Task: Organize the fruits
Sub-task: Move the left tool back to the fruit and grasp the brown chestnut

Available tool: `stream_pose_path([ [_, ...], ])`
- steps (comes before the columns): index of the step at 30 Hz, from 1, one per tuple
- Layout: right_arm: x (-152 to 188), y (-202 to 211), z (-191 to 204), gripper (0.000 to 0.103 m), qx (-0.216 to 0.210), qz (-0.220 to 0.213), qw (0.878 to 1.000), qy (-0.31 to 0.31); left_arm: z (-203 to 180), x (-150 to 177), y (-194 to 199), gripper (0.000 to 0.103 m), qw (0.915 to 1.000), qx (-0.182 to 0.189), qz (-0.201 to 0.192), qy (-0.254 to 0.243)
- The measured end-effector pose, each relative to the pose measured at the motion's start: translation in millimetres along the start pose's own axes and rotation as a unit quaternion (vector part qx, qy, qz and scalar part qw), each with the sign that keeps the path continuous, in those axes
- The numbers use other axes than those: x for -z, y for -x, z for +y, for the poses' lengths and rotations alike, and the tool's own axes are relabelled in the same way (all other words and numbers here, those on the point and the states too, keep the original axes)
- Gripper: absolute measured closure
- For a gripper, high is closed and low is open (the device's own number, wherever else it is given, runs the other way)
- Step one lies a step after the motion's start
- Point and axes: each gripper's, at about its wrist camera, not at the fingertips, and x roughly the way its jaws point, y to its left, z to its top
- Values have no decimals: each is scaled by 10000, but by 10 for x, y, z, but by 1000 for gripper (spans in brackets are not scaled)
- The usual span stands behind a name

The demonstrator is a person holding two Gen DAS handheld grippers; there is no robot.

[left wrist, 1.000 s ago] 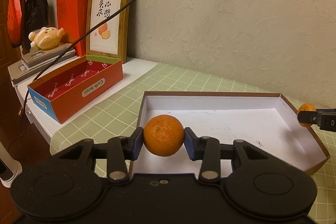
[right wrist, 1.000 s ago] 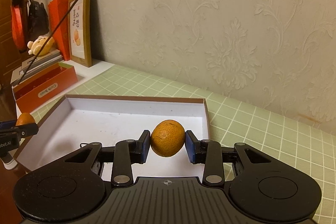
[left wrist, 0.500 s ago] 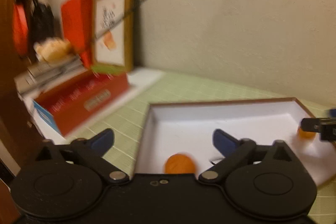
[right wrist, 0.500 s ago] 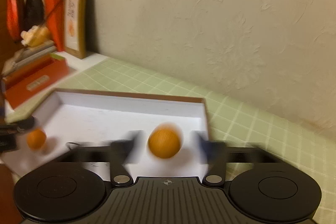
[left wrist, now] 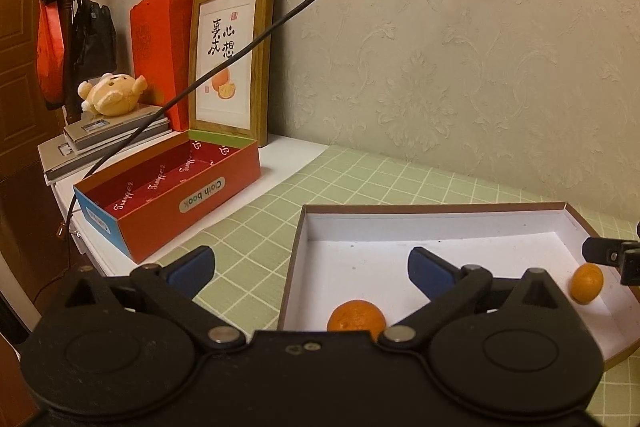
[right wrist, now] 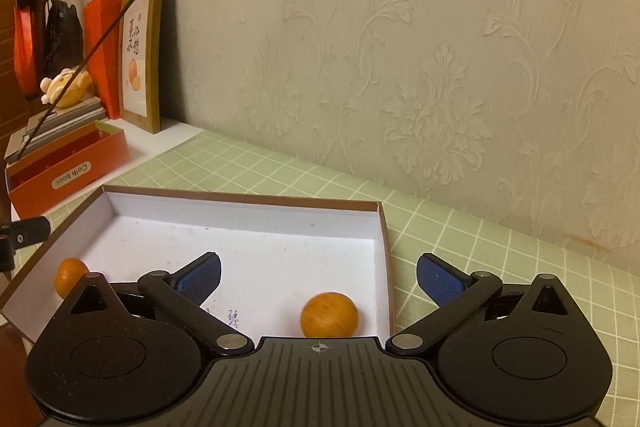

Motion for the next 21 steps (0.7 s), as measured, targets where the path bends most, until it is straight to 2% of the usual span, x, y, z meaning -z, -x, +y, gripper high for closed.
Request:
stream_pose_path([
  [14,-14,81,-11,0,-31,52,10000,-31,-94,3,104,6,9998,140,11,-105],
  [21,89,705,-115,0,-115,-166,9997,-126,-235,13,551,6,9981,491,-235,-290],
])
